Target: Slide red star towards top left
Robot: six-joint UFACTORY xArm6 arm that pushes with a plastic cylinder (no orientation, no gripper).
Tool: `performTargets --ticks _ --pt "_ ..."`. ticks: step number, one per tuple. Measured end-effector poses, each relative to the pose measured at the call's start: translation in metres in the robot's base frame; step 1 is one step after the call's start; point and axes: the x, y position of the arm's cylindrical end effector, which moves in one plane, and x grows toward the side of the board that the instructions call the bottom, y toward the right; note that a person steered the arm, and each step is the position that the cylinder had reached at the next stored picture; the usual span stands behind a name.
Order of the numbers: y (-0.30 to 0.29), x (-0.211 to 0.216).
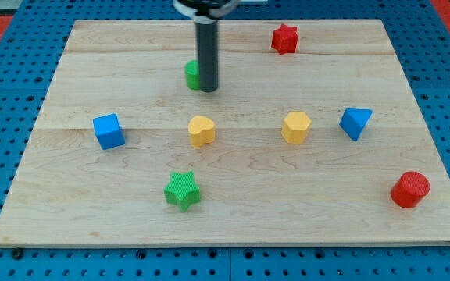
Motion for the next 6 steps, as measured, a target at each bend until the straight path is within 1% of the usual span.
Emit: performTargets --ticks 1,2,3,4,5,6 --pt "0.109 -0.010" --pt "0.195 -0.067" --pt "0.200 -0.102" --pt "0.144 -0.119" --pt "0.052 -0.115" --pt "0.063 -0.115"
